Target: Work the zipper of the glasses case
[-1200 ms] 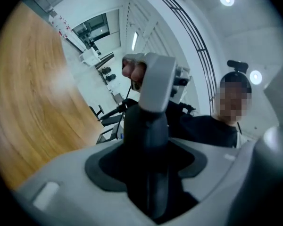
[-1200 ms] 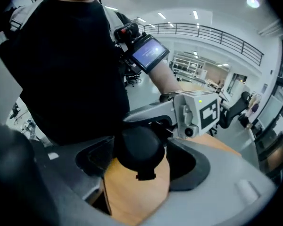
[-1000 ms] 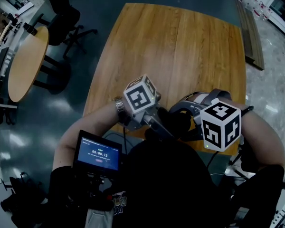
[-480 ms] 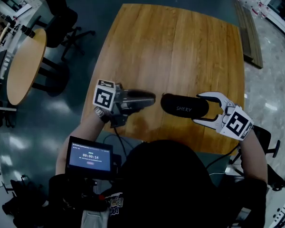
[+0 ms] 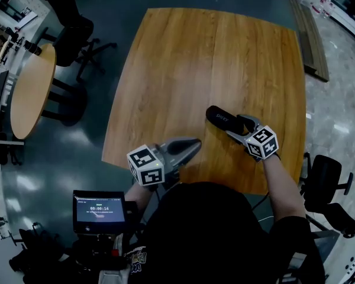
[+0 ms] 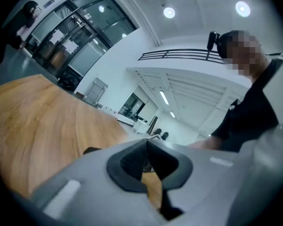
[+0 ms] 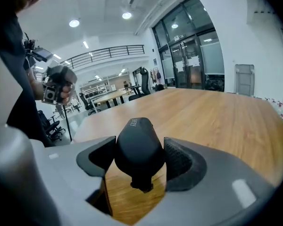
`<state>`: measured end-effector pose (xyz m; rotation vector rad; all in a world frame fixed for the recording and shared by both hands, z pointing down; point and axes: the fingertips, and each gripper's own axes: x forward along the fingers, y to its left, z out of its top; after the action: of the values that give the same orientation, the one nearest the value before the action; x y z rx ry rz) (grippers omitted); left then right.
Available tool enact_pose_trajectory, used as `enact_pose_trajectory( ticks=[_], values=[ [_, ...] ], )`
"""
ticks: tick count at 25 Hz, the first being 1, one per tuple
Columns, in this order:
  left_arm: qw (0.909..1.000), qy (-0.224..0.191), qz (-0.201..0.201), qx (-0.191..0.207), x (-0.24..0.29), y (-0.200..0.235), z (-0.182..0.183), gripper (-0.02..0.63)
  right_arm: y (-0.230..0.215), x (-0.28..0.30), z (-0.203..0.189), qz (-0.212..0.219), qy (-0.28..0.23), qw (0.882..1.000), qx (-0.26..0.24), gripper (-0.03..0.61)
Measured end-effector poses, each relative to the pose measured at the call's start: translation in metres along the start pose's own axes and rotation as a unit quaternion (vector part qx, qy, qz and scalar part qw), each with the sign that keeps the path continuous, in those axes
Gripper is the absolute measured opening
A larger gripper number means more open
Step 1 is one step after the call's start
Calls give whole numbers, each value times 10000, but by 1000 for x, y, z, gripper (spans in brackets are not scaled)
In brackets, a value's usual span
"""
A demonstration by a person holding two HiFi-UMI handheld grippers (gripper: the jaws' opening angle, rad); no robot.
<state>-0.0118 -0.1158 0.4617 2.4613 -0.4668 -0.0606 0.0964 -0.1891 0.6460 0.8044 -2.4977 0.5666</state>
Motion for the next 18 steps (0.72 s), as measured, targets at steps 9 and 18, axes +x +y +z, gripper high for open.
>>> enact_pose_trajectory(
  ticks=[9, 18],
  values=[
    [9974, 342, 427, -465, -21, 3, -31, 2, -16, 33, -18, 640, 854, 9869, -1208, 322],
    [9951, 311, 420, -843, -34, 10, -55, 2, -20, 44, -43, 925, 1593, 9672, -1752, 335]
  ],
)
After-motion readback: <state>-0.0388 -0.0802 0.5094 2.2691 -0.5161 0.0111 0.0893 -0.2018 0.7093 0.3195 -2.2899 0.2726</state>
